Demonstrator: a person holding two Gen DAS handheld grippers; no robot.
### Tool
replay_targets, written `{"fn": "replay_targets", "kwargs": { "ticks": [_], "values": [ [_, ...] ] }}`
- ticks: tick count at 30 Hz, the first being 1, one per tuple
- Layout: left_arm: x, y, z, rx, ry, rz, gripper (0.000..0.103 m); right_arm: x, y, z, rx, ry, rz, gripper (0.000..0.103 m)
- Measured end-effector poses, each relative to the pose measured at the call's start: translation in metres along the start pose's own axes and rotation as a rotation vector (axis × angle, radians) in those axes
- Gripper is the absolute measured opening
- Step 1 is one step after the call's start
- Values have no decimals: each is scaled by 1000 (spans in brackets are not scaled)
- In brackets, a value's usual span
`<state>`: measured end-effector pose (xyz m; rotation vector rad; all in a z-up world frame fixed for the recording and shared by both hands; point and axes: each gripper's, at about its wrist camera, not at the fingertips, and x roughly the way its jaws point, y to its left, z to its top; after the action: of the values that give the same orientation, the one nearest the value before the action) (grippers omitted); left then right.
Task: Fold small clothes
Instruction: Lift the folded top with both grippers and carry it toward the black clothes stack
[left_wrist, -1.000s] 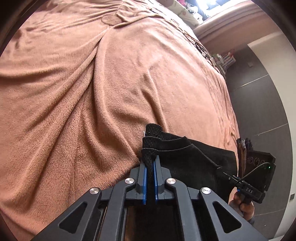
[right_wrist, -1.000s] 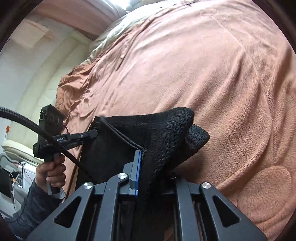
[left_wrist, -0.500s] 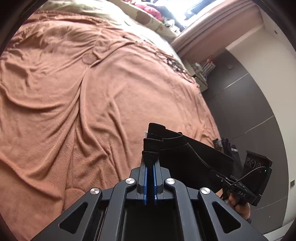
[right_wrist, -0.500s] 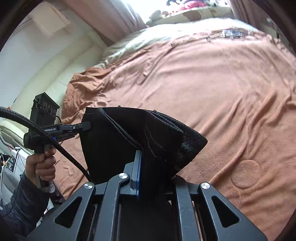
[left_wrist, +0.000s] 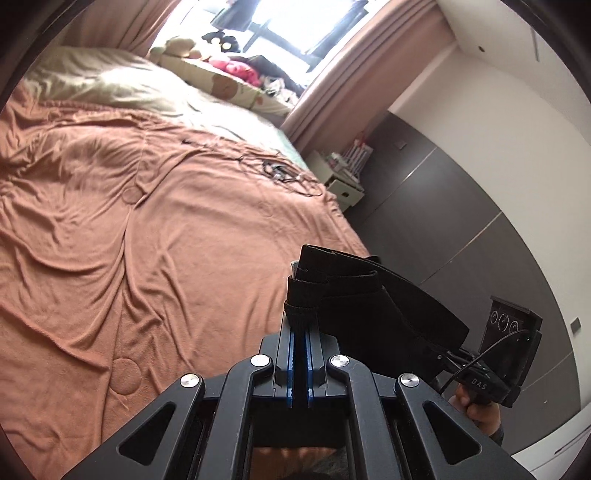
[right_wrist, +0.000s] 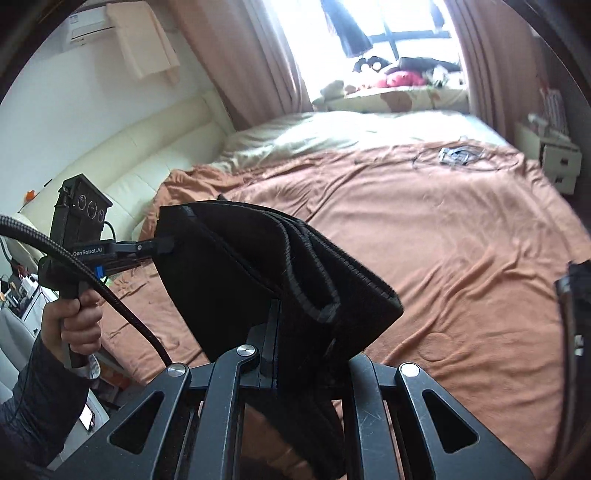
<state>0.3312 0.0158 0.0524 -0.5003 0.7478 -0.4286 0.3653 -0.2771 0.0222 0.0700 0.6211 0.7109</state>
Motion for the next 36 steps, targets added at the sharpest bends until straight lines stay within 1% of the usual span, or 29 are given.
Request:
{"fn": "replay_targets", "kwargs": {
  "ticks": [6,9,11,16,21,24,29,31,32,36],
  "values": [
    [-31,-56,-8,52,-44,-52,4,-76,22,-8,-28,-72,-69,7],
    [-39,-85,-13,76,-45,-74,4,-115,31,-13,-24,-96,-112,7],
    [-43,-102,-17,82,-48,-107,4,-135,37,-15,-29,-101,-143,7],
    [-50,-152,-33,124,-46,-167,4,-205,59,-19,-25,-120,-212,7],
    [-54,-203,-46,194,-35,-234,4,-264,81,-36,-45,-162,-283,7],
    [-51,-233,-52,239,-20,-268,4,-286,83,-46,-33,-192,-310,7],
    [-42,-272,-58,293,-4,-311,4,-314,78,-67,-17,-246,-340,7],
    [-37,-288,-62,308,1,-325,4,-317,76,-74,-15,-269,-346,7],
    [-34,-295,-65,316,6,-330,4,-325,74,-78,-12,-283,-350,7],
    [-14,-325,-70,350,25,-345,4,-335,64,-93,-8,-323,-375,6]
  ]
}}
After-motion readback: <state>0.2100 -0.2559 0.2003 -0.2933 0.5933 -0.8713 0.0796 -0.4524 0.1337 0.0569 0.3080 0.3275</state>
